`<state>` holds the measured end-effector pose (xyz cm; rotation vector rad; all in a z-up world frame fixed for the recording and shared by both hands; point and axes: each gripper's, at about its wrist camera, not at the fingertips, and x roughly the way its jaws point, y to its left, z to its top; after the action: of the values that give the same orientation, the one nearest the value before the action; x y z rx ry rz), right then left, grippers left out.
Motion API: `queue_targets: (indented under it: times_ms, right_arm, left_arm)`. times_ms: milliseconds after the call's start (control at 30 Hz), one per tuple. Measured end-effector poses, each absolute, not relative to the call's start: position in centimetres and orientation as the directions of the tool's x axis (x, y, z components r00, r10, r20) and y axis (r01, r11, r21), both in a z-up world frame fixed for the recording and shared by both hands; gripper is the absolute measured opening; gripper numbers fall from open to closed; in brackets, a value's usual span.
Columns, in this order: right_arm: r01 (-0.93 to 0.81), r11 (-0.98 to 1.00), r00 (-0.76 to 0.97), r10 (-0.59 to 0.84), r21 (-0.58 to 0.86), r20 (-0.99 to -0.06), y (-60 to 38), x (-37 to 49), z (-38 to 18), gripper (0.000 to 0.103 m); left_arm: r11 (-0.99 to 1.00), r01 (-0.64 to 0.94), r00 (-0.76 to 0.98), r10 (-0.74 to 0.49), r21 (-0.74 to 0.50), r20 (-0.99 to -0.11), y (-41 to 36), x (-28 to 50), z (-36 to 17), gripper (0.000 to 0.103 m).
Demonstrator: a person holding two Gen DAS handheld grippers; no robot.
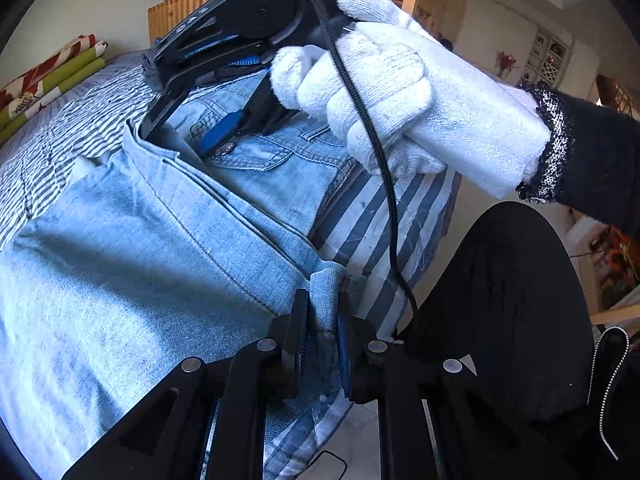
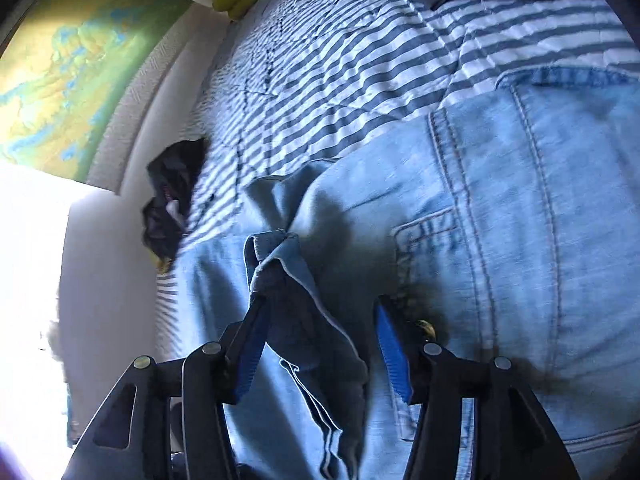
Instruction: Fold large clothes
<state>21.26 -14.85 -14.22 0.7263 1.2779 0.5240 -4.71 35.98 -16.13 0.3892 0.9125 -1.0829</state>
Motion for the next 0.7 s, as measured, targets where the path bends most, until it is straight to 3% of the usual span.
queue_targets:
  times_ms: [367, 467, 667, 700]
  right_arm:
    - [0.007, 0.601, 0.209, 0.78, 0.799, -0.589, -17.4, 20.1, -14.9, 0.049]
    - [-0.001, 0.656, 0.207, 0.739, 0.755, -0.641, -17.0, 20.1, -14.8, 0.049]
    - [-0.064, 0.845, 0.222, 0.531, 0.531, -0.818, -12.5, 21.1, -14.0, 0.048]
    - [-0.071, 0.869, 0.22, 0.493, 0.49, -0.842, -11.9, 21.2, -14.0, 0.037]
  left_arm:
    - [0.44, 0.888, 0.162, -0.575, -0.136, -0.802, 35.5, -4.5, -16.2, 0.013]
    - [0.439, 0.889, 0.166, -0.569, -0.127, -0.805, 35.2, -4.6, -16.2, 0.013]
    - [0.445, 0.888, 0.17, -0.556, -0.119, -0.814, 34.7, -4.7, -16.3, 0.013]
    - [0.445, 0.889, 0.174, -0.554, -0.112, -0.814, 34.6, -4.9, -16.2, 0.013]
